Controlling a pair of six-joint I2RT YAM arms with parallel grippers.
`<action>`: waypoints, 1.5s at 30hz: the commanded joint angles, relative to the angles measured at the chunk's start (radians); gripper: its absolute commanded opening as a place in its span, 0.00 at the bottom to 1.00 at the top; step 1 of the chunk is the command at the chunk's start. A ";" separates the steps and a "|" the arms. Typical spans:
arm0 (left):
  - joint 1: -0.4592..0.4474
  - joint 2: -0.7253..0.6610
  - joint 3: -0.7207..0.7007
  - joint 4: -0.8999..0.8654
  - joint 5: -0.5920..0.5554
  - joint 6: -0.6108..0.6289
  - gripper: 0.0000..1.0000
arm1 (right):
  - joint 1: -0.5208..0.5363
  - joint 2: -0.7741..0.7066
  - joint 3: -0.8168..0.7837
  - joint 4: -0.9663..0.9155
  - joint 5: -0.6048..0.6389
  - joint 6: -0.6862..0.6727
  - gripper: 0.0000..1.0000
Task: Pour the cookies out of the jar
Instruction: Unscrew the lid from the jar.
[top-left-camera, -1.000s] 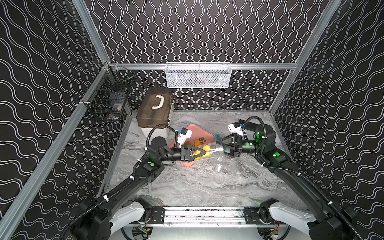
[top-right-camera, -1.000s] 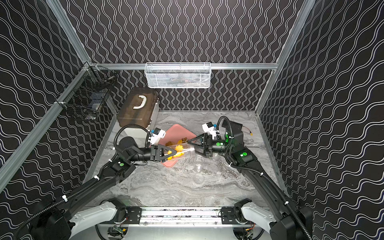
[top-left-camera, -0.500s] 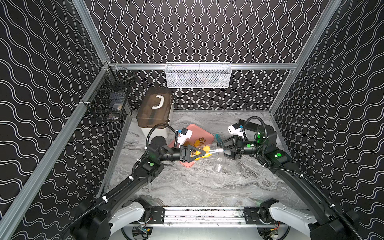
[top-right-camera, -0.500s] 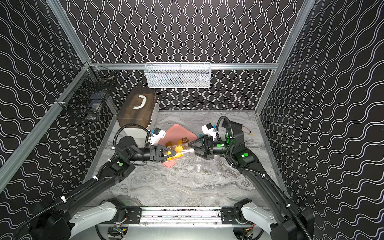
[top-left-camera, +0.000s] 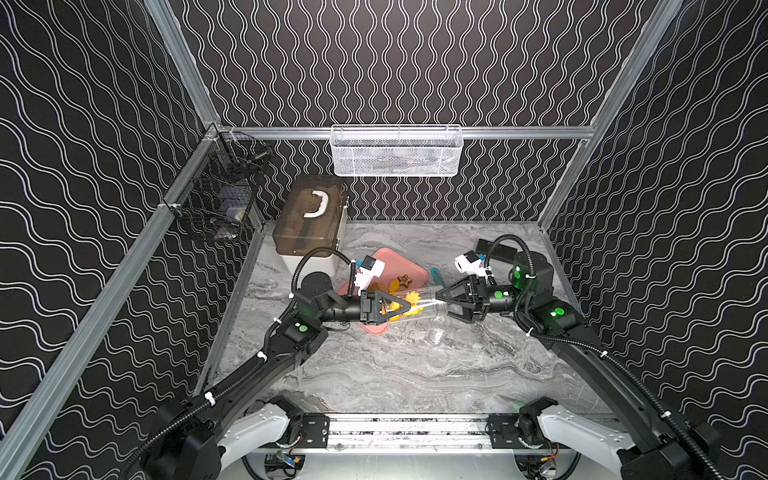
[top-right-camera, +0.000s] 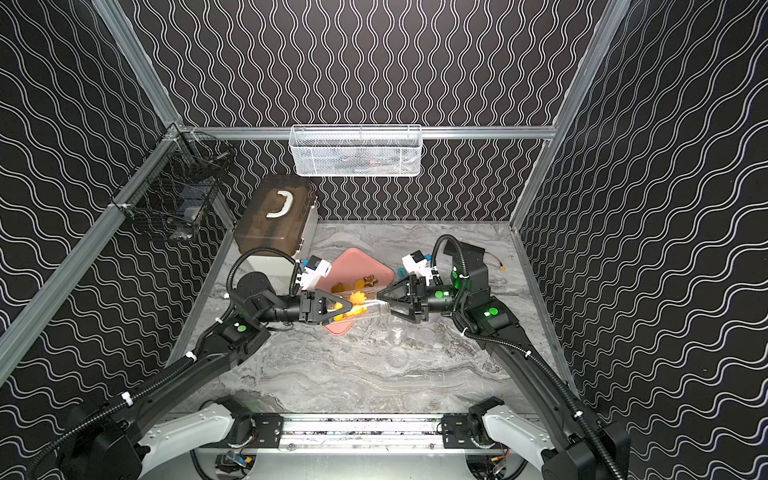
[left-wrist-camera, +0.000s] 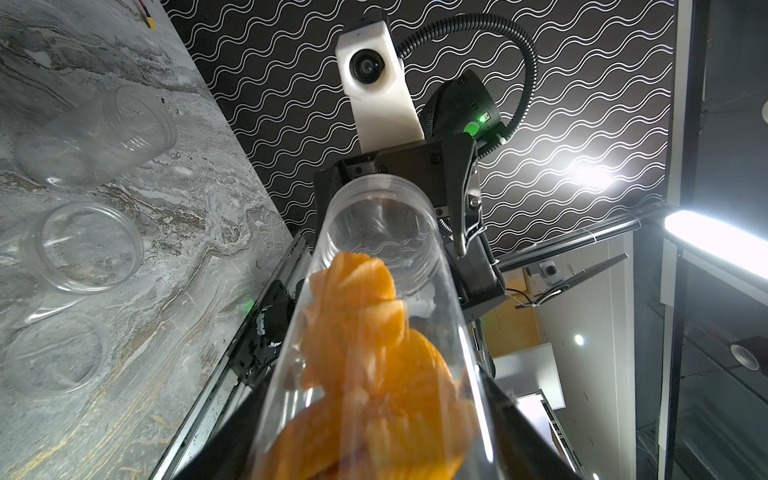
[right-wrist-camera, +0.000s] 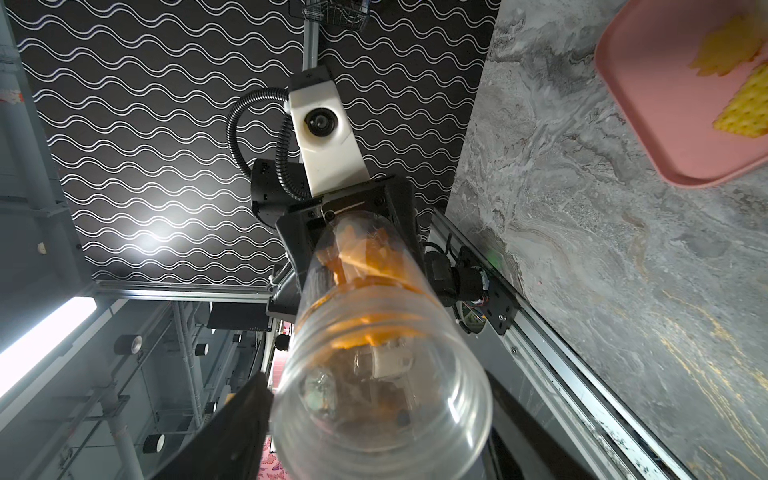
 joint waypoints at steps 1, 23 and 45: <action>0.002 -0.006 0.003 0.033 0.014 0.006 0.41 | 0.000 0.000 -0.003 0.063 -0.018 0.022 0.75; 0.021 -0.018 0.004 -0.043 0.039 0.040 0.39 | -0.021 -0.001 -0.014 0.058 -0.014 -0.031 0.63; 0.147 -0.017 -0.060 0.103 0.098 -0.058 0.38 | -0.085 -0.008 -0.038 0.038 -0.023 -0.050 0.64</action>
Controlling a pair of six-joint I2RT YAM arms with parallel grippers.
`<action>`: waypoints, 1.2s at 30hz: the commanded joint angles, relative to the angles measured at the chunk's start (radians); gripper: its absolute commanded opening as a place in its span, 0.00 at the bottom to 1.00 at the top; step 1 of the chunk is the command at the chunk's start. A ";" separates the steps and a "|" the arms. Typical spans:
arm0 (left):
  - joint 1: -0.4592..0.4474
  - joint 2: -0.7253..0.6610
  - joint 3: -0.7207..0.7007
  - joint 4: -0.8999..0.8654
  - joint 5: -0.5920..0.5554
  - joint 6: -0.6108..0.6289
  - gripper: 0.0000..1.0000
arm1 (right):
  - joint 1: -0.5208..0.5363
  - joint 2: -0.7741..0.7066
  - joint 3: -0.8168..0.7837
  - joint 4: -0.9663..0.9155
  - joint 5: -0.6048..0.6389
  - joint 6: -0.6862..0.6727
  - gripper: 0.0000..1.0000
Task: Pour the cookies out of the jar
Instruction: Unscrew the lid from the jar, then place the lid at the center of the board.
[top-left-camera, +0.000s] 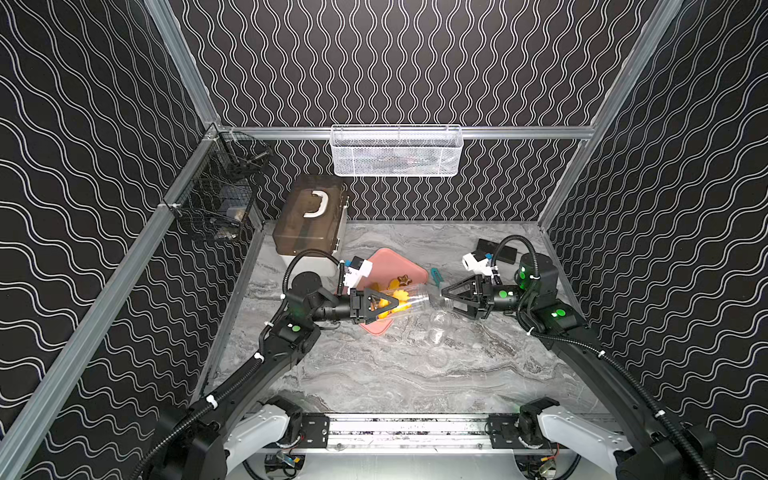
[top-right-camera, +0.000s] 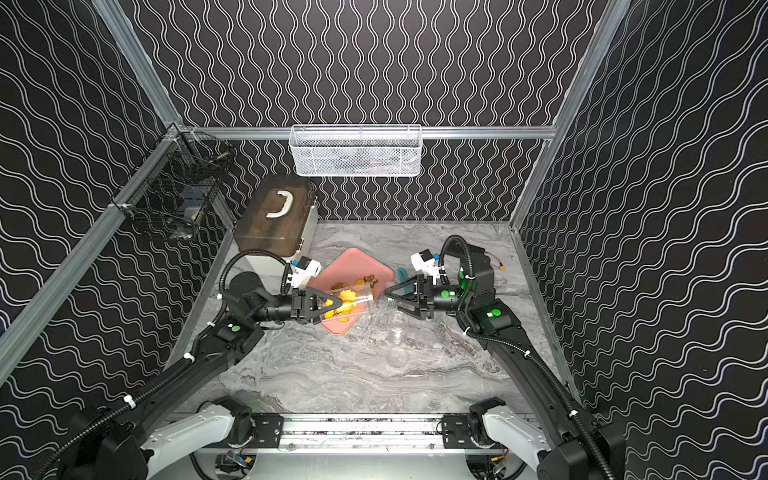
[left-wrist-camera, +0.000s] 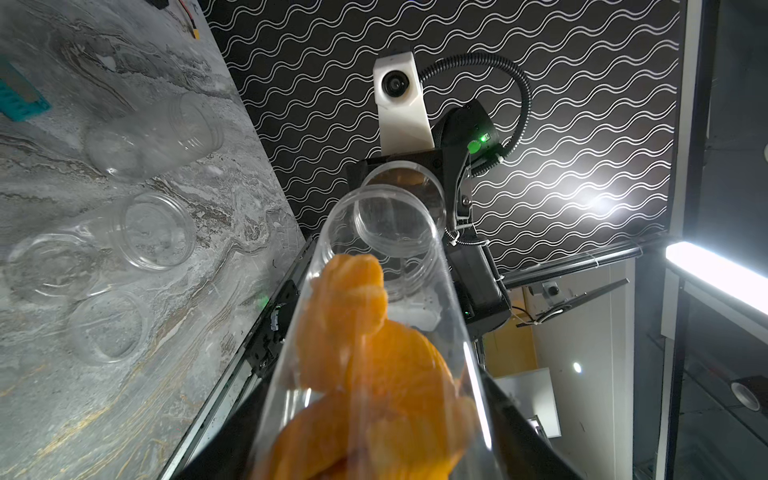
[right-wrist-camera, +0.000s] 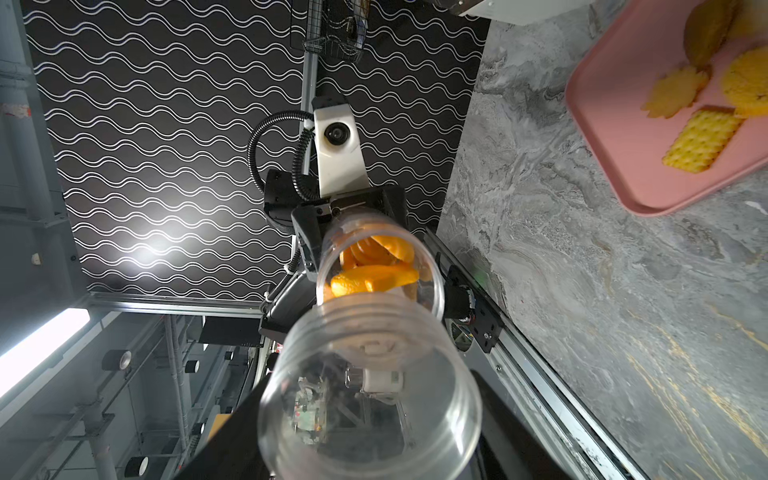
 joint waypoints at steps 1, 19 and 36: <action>0.027 0.000 -0.012 0.105 0.019 -0.032 0.37 | -0.003 -0.004 0.012 -0.013 -0.005 -0.025 0.64; 0.144 0.111 -0.092 0.362 -0.008 -0.092 0.37 | 0.031 -0.039 0.040 -0.556 0.208 -0.406 0.65; 0.273 0.078 -0.143 0.395 0.060 -0.132 0.36 | 0.682 0.257 0.122 -0.637 0.935 -0.374 0.62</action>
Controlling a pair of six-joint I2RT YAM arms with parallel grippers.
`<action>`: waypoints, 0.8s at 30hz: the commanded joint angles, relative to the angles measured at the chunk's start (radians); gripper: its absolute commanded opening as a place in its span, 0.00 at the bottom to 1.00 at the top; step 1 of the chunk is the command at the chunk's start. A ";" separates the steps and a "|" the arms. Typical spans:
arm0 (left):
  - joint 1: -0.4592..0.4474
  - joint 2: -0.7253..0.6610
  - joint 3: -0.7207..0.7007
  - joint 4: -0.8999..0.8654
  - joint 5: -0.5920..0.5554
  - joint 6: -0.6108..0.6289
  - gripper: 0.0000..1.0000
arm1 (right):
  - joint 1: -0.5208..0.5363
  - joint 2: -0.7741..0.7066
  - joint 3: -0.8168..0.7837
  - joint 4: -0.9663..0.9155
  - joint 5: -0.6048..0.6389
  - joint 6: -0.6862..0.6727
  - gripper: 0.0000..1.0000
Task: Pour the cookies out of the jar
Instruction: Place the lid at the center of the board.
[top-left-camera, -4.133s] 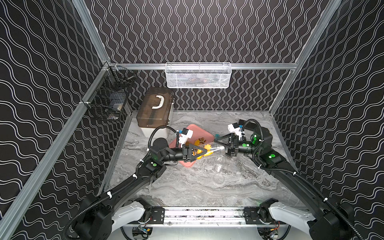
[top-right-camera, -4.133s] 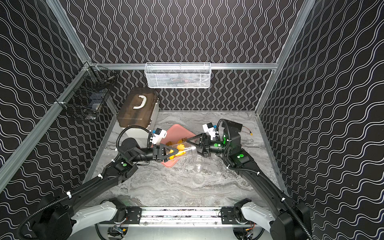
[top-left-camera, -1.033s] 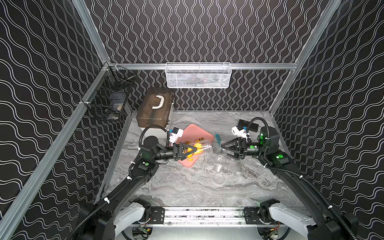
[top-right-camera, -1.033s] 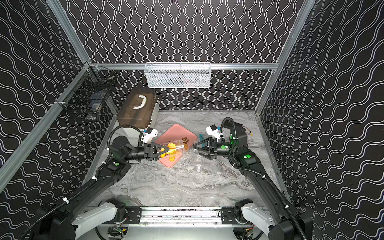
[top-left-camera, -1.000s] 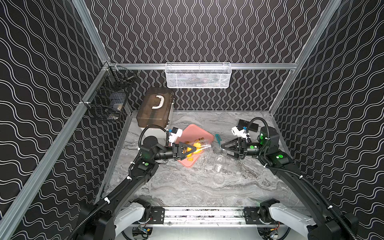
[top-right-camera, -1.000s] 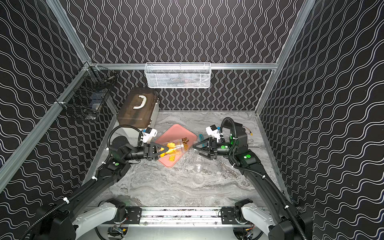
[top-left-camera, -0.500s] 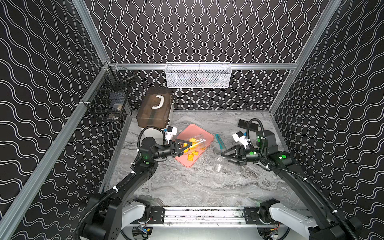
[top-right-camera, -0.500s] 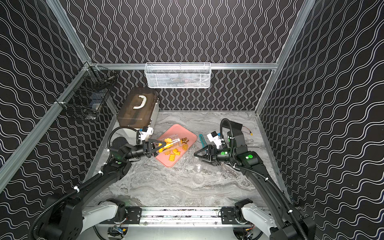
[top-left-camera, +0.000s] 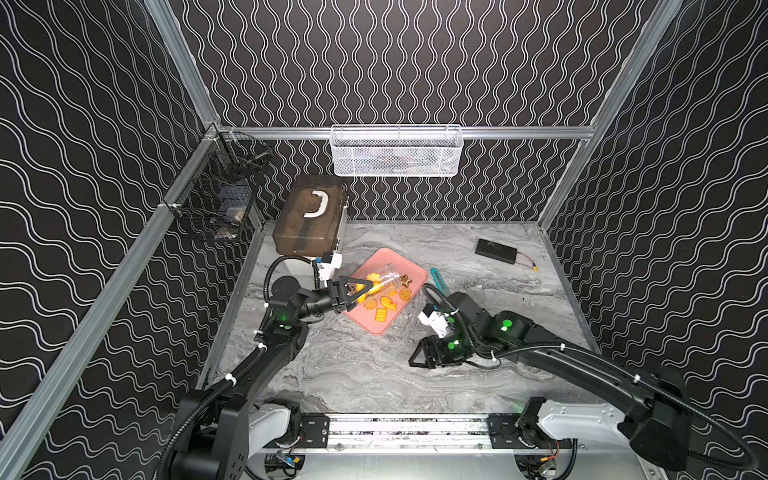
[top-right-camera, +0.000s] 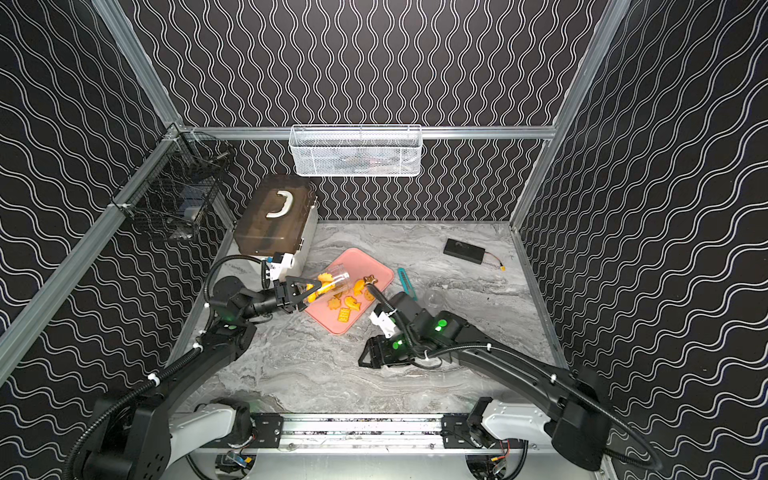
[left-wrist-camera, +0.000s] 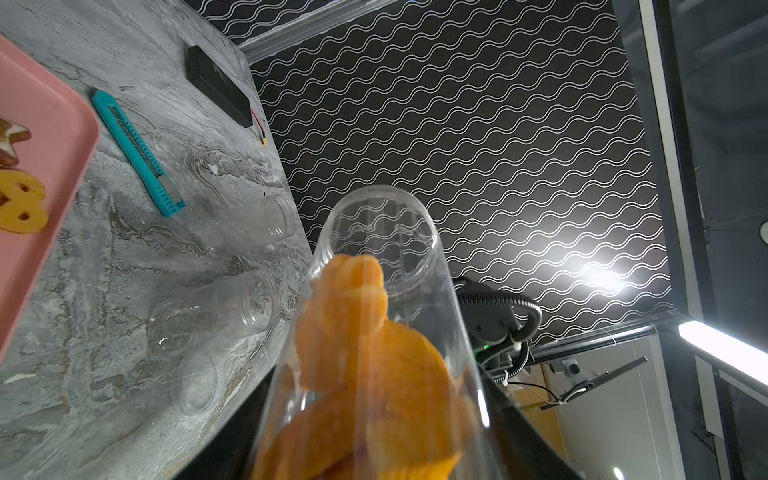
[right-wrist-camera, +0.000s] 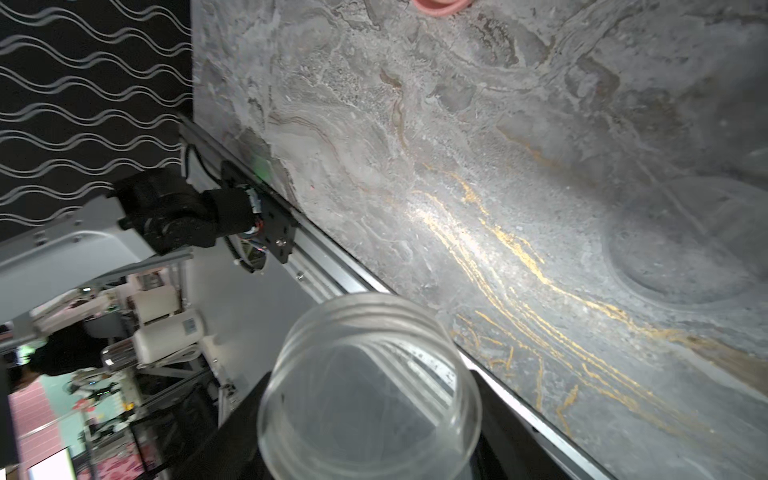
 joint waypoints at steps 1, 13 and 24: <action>0.026 -0.017 -0.012 0.066 0.037 -0.029 0.36 | 0.070 0.078 0.051 -0.054 0.200 -0.013 0.62; 0.063 -0.006 -0.025 0.083 0.049 -0.040 0.36 | 0.198 0.353 0.161 -0.094 0.427 -0.027 0.63; 0.065 -0.005 -0.027 0.065 0.054 -0.026 0.36 | 0.206 0.451 0.162 -0.045 0.488 -0.048 0.64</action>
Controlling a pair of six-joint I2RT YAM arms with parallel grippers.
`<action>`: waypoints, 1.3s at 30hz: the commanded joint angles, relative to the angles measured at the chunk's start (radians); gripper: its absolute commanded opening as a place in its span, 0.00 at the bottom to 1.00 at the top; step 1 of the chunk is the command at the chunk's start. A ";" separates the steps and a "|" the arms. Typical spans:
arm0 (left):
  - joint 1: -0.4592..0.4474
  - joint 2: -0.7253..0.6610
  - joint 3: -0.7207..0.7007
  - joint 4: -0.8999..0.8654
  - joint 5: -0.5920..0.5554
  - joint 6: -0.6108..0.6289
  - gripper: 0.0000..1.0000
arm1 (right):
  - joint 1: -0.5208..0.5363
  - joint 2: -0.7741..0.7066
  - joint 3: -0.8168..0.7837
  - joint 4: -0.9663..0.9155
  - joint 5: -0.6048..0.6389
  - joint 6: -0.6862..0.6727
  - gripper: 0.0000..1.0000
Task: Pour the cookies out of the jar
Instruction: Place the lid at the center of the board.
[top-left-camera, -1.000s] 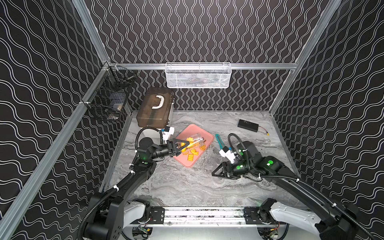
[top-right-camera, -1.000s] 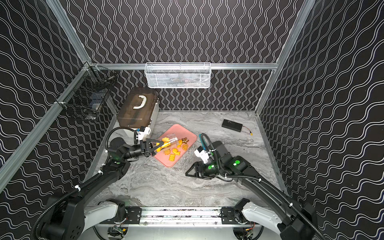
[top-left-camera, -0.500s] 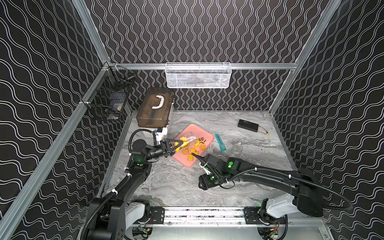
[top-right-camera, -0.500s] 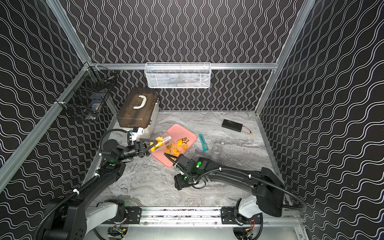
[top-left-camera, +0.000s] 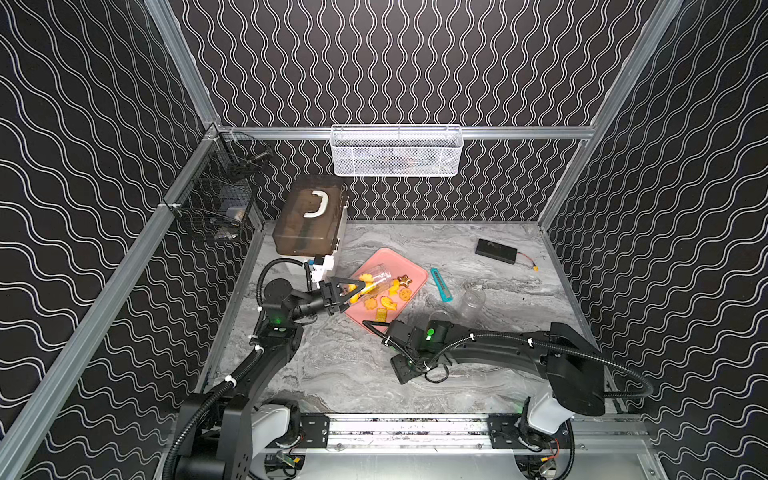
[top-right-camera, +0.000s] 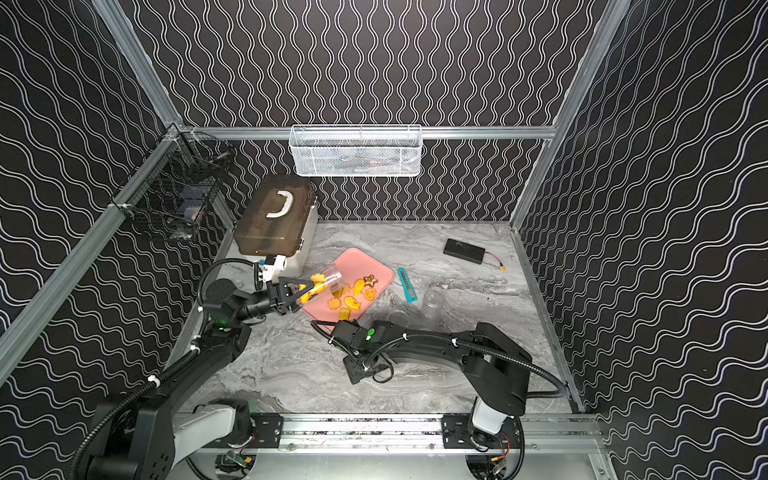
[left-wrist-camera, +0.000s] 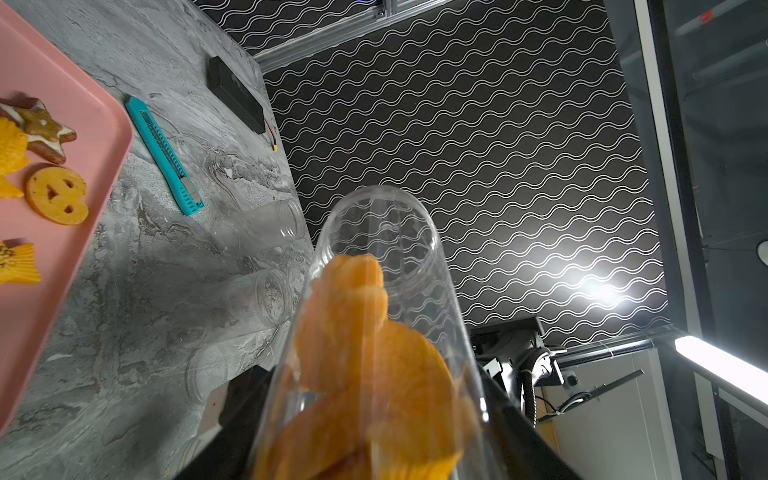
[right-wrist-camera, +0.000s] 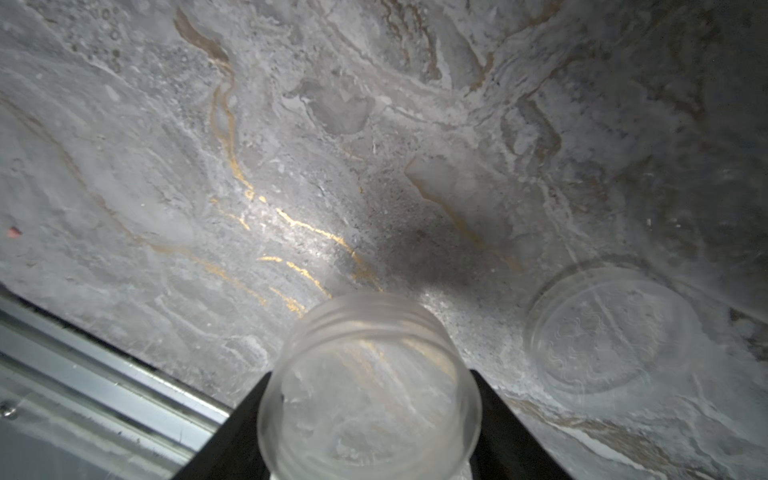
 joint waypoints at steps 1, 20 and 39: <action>0.003 -0.001 -0.001 0.044 0.014 -0.002 0.36 | 0.001 0.019 0.000 0.019 0.028 -0.001 0.64; 0.003 0.010 0.001 0.066 0.016 -0.017 0.36 | 0.001 0.069 -0.005 0.034 0.025 -0.006 0.78; 0.005 0.007 -0.001 0.035 0.005 0.005 0.36 | -0.036 -0.334 0.080 0.009 -0.062 -0.026 0.81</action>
